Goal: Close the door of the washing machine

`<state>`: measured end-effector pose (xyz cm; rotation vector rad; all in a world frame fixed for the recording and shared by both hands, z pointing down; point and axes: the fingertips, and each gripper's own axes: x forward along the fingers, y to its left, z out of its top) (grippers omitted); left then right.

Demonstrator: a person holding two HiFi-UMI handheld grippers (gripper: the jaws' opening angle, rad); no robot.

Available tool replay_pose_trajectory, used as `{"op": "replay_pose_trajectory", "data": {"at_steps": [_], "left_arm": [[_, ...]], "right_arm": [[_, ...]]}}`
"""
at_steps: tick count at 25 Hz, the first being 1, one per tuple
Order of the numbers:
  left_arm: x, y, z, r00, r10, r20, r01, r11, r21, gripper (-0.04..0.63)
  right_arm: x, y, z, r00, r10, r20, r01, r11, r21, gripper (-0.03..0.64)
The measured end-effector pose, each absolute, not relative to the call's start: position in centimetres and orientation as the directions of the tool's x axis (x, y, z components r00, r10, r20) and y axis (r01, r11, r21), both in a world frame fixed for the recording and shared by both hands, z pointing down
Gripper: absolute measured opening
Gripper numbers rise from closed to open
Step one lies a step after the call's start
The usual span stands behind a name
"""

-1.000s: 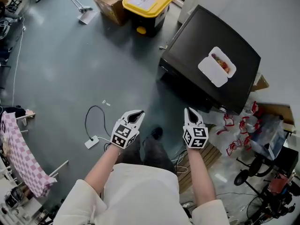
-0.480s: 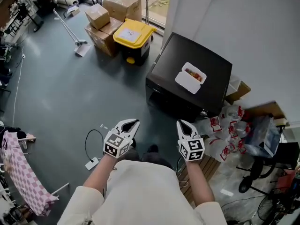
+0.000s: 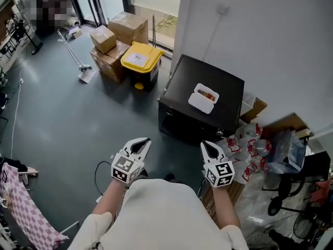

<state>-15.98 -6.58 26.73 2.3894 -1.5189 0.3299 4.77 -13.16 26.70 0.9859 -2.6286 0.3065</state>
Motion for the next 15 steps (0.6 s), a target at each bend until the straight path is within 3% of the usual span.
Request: {"op": "replay_pose_trajectory", "data": {"at_steps": [15], "left_arm": [[-21.5, -7.7, 24.0, 0.42, -0.854, 0.308, -0.906, -0.416, 0.083, 0.014]], "right_arm": [[2.4, -13.3, 21.7, -0.681, -0.69, 0.244, -0.725, 0.682, -0.097, 0.031]]}}
